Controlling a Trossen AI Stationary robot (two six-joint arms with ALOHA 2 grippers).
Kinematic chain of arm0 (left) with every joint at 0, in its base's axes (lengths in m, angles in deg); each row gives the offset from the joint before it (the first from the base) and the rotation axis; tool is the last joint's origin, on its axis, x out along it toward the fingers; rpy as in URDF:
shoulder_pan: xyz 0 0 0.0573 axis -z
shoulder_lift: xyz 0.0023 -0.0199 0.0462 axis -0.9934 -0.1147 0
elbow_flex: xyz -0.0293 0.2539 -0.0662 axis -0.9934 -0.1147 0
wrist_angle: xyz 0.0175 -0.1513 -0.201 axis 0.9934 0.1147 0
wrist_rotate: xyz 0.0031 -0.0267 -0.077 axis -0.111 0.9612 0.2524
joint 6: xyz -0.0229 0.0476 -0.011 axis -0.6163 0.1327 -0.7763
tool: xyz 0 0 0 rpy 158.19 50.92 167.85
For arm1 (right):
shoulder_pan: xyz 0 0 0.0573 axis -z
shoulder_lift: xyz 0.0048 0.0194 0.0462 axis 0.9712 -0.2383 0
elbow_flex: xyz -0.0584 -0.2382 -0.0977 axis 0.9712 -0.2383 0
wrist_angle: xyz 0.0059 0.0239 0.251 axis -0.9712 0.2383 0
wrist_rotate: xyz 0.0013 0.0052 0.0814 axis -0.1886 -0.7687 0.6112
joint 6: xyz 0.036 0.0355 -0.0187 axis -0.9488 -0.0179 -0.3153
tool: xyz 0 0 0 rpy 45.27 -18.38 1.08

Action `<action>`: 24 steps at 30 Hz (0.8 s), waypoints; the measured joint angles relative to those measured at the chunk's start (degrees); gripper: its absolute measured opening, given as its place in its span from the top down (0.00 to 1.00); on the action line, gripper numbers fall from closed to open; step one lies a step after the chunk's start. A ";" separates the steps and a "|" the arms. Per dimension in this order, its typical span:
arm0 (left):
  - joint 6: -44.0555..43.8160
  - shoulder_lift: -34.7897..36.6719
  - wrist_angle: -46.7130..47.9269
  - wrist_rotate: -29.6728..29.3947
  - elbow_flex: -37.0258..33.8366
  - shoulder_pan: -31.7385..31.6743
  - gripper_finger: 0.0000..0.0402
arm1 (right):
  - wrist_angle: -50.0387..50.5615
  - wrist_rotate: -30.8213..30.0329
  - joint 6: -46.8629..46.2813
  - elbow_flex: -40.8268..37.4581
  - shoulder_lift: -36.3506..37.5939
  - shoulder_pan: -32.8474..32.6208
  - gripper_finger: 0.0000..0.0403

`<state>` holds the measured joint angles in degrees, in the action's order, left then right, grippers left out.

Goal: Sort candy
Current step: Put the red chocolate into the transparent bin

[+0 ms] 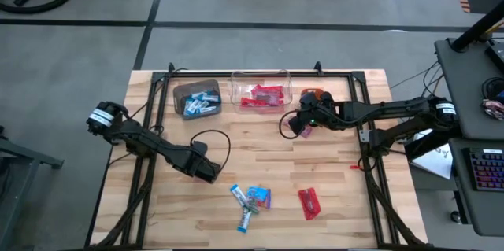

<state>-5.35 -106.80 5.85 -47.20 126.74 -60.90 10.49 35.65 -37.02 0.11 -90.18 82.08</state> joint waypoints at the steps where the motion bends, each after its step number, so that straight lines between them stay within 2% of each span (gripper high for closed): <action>1: 0.01 0.01 -0.34 0.02 -0.19 -0.01 0.59 | -0.04 0.00 0.00 0.00 0.00 0.00 0.68; 4: 0.88 -0.03 -0.60 -0.02 -0.15 -0.03 0.64 | -0.41 0.01 0.01 0.00 0.00 0.00 0.68; 11: 4.39 -0.20 -0.30 0.03 1.28 -0.05 0.86 | -0.47 0.00 0.02 0.00 0.00 0.00 0.68; 15: 8.04 0.02 -0.43 0.52 2.22 -0.05 0.95 | -0.51 0.02 0.02 0.00 0.00 0.00 0.68; 19: 13.47 1.24 -0.39 -1.18 3.39 -0.05 0.98 | -0.51 0.51 1.46 -0.02 0.12 0.00 0.68; 24: 24.14 3.79 -0.44 -7.82 5.43 -0.39 0.98 | -1.01 3.17 2.42 -0.02 0.55 -0.41 0.68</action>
<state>18.80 -103.01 5.41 -55.02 132.17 -61.29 9.47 38.82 -34.60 0.09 -89.63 81.67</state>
